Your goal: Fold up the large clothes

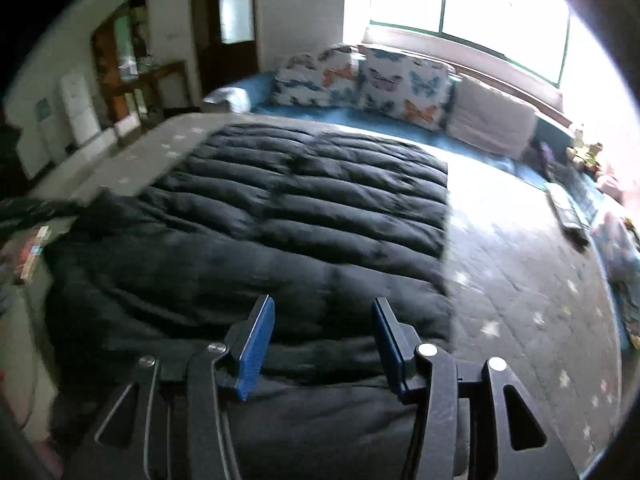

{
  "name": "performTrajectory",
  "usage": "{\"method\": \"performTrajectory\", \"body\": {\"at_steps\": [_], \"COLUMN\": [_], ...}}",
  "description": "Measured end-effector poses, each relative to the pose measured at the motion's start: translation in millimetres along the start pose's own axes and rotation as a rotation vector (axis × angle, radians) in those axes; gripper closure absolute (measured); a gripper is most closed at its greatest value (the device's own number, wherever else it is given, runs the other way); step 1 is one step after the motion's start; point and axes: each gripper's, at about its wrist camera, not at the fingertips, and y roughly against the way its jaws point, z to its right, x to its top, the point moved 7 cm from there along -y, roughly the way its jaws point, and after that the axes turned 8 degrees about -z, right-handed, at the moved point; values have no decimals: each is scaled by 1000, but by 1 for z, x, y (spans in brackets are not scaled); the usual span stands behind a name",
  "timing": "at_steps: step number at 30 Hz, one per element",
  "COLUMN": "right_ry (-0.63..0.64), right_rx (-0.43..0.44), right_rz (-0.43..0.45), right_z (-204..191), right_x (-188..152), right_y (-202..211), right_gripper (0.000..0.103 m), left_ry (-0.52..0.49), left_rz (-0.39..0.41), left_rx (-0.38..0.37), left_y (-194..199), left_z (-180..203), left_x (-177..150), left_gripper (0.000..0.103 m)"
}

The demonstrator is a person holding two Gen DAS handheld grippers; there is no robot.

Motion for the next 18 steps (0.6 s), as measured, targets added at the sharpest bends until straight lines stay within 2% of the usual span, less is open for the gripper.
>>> {"method": "performTrajectory", "body": {"at_steps": [1,2,3,5,9,11,12,13,14,15,16,18], "right_ry": [16,36,54,80,114,111,108,106,101,94,86,78], "right_rx": [6,17,31,37,43,48,45,43,45,50,53,56], "right_rz": [-2,-6,-12,-20,-29,-36,-38,-39,-39,-38,-36,-28], "right_z": [-6,-14,-22,-33,-44,-45,-45,-46,-46,-45,-45,-45], "right_x": [0,-2,-4,-7,-9,-8,-7,-7,-6,-4,-3,2], "right_y": [-2,-4,-6,-11,-17,-19,-19,-19,-19,-18,-17,-15], "right_gripper": [48,48,48,48,48,48,48,48,48,48,48,48], "left_ry": [19,42,55,66,70,62,55,38,12,-10,-53,-77], "left_rz": [-4,-16,-31,-61,-75,-62,-54,-47,-32,-14,19,60], "left_rx": [17,20,4,-30,12,8,5,3,18,42,95,149], "left_y": [-2,-5,-9,-20,-35,-41,-43,-46,-46,-46,-44,-36], "left_z": [-7,-14,-18,-21,-28,-28,-27,-23,-18,-14,-9,-4], "left_x": [3,4,5,5,6,8,9,10,10,11,11,12], "left_gripper": [72,65,52,41,41,43,58,77,78,84,89,91]}}
